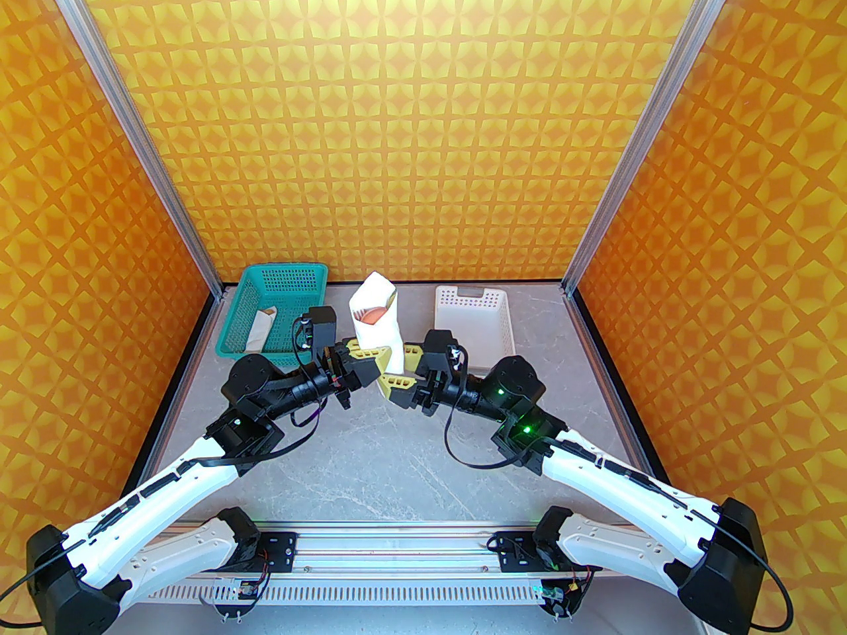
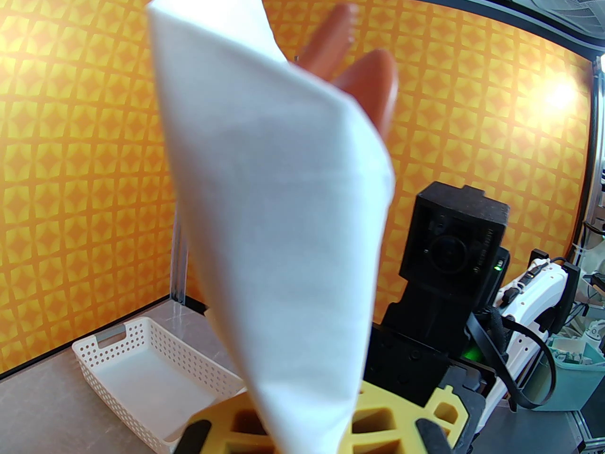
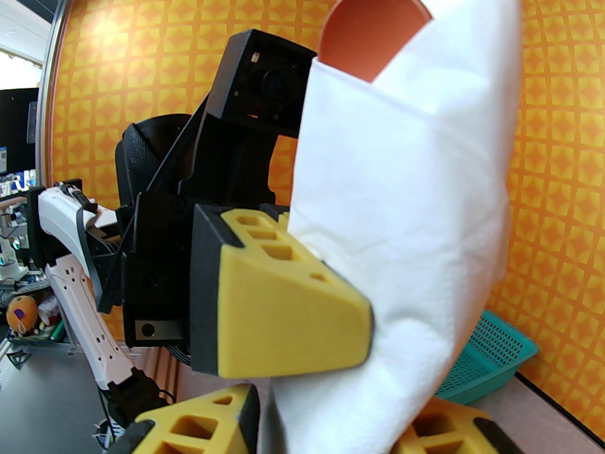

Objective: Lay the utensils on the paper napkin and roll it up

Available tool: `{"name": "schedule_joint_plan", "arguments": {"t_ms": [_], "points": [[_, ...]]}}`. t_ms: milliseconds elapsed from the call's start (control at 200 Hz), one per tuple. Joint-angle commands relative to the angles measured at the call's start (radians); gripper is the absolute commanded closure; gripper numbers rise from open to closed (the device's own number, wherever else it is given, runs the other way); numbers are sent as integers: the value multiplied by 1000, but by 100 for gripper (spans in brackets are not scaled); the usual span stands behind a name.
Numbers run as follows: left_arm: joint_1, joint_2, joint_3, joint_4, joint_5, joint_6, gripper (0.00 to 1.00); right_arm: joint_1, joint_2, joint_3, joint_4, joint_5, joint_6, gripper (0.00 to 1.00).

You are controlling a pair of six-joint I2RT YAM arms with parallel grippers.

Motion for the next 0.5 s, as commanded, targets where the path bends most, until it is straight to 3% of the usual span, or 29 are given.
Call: {"name": "schedule_joint_plan", "arguments": {"t_ms": [0,495], "points": [[-6,1,33,26,27,-5,100,-5,10,-14,57,-54,37,59],[-6,14,51,27,87,-10,100,-46,40,1,108,-145,115,72]]}}
